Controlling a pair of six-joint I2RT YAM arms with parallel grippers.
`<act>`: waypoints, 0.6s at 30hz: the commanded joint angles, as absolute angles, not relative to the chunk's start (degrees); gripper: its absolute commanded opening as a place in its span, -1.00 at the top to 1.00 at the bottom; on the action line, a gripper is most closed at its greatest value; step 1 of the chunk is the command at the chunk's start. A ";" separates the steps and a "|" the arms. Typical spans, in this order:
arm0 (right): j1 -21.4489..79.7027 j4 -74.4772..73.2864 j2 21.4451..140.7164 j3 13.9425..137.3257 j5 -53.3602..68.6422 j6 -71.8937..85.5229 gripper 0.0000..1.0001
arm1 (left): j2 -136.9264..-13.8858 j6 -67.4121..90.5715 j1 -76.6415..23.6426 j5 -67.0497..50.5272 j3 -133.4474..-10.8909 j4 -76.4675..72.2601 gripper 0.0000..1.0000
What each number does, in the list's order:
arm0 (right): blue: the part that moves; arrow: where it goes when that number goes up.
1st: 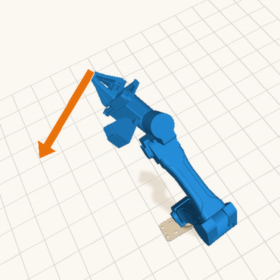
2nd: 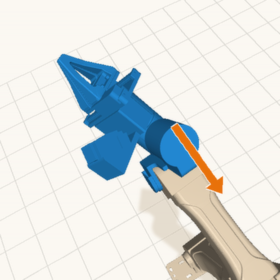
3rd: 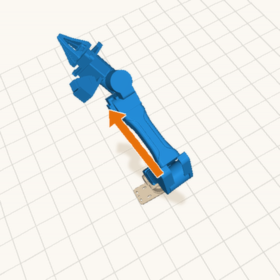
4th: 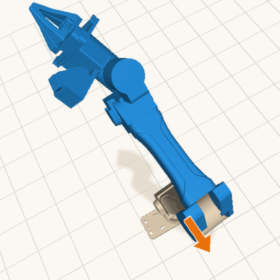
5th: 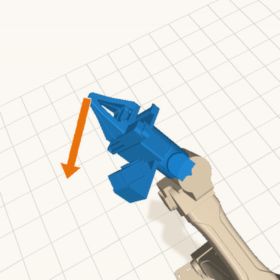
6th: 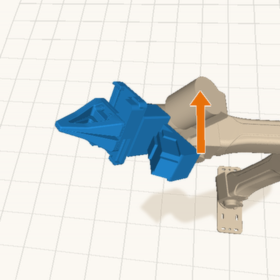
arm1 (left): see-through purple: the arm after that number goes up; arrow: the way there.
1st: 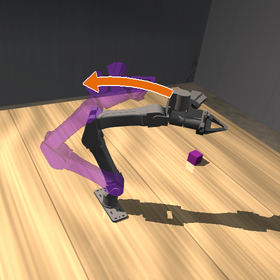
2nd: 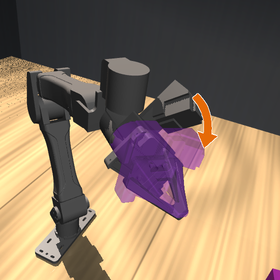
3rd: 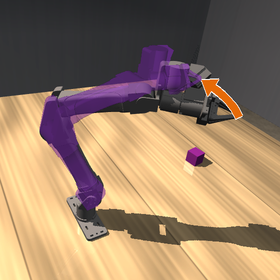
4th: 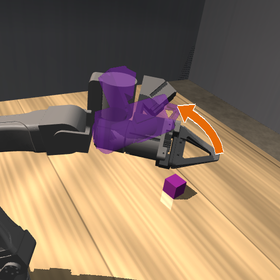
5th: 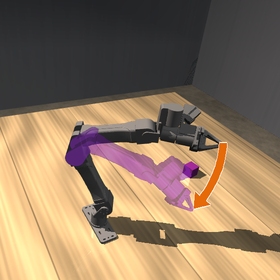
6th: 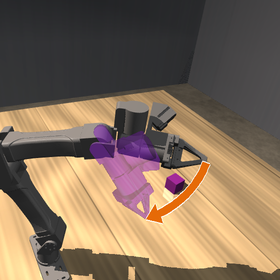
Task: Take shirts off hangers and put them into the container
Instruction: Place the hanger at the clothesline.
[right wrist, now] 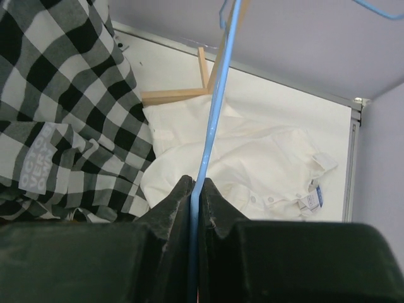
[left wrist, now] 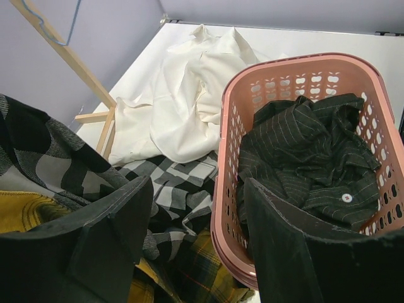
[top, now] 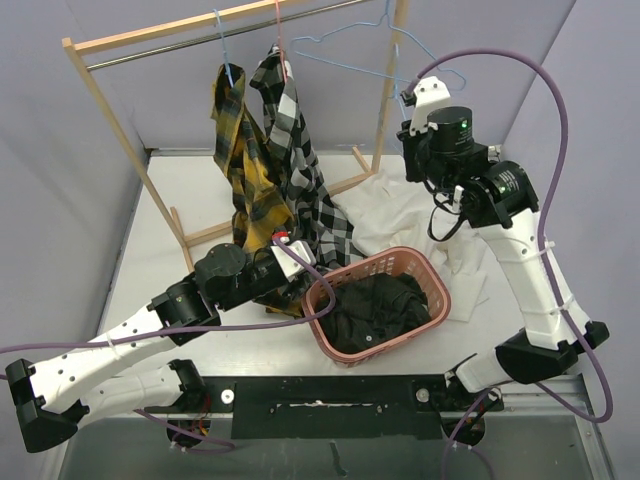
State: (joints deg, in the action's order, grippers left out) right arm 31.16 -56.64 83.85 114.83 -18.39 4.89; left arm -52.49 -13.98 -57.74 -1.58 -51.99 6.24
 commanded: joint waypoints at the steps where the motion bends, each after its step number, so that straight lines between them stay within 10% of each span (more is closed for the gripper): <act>1: 30.74 -48.82 81.22 116.31 -13.89 3.21 1.00 | -51.65 -13.92 -58.10 -1.57 -52.23 2.98 -0.16; 18: 30.48 -43.59 89.28 131.01 1.39 0.05 1.00 | -51.91 -13.80 -58.11 -1.82 -52.16 2.99 -0.15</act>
State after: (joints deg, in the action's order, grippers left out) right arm 31.03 -49.41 87.79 127.37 -0.75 1.63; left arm -52.47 -13.98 -57.74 -1.58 -51.96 6.24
